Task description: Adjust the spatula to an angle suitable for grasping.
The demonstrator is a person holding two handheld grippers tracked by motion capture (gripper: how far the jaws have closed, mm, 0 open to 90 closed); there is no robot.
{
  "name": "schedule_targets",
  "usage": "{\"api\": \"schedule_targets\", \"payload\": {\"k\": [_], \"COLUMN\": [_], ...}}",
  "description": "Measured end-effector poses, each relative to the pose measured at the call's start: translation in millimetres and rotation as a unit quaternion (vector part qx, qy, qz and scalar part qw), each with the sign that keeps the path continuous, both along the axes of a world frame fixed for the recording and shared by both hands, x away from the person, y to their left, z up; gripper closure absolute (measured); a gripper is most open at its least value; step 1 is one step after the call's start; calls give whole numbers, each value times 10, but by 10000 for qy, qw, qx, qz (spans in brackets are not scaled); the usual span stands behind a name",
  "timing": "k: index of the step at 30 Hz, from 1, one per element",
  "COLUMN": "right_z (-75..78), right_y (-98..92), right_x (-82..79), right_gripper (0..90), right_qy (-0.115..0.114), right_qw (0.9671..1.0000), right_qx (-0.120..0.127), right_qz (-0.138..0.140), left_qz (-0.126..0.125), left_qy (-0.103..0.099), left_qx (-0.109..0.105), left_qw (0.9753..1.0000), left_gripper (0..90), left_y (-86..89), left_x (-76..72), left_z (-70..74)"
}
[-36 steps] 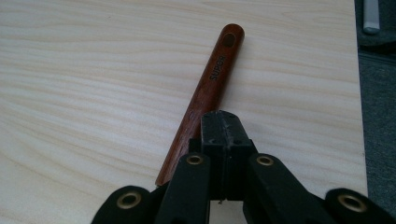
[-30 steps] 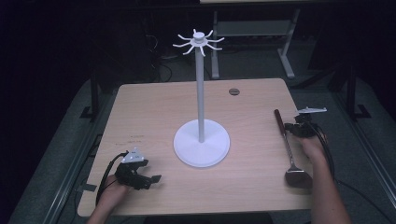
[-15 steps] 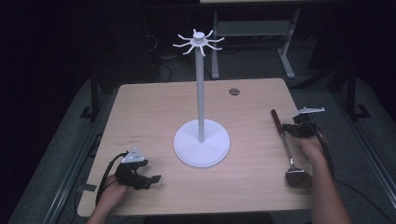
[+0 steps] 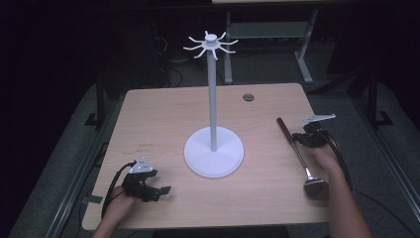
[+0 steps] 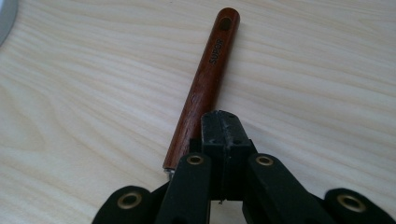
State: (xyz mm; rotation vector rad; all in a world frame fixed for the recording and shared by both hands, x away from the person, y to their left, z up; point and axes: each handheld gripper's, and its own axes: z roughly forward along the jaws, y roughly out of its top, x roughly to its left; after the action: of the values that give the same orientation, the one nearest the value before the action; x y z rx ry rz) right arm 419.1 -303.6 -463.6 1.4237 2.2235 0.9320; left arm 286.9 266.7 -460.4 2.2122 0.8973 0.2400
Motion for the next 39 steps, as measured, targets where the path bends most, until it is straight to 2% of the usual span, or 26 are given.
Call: {"api": "schedule_targets", "payload": {"k": [6, 14, 23, 30, 39], "right_z": [13, 25, 29, 36, 37], "right_y": [79, 206, 302, 395, 544], "right_x": [-12, -18, -41, -58, -84], "right_gripper": [897, 898, 897, 897, 898], "right_qy": [64, 61, 149, 215, 334], "right_qw": [9999, 9988, 9972, 9947, 9898], "right_qx": [21, -81, -10, -11, -55], "right_qz": [153, 484, 730, 1007, 1387], "left_qz": [-4, -5, -16, -20, -22], "left_qy": [3, 2, -2, -6, -5], "left_qx": [3, -1, 9, 7, 4], "left_qw": [10000, 10000, 10000, 10000, 10000], "left_gripper": [138, 138, 138, 139, 139], "left_y": [0, 1, 1, 2, 3], "left_x": [0, 0, -1, 1, 0], "left_z": [0, 1, 1, 2, 4]}}
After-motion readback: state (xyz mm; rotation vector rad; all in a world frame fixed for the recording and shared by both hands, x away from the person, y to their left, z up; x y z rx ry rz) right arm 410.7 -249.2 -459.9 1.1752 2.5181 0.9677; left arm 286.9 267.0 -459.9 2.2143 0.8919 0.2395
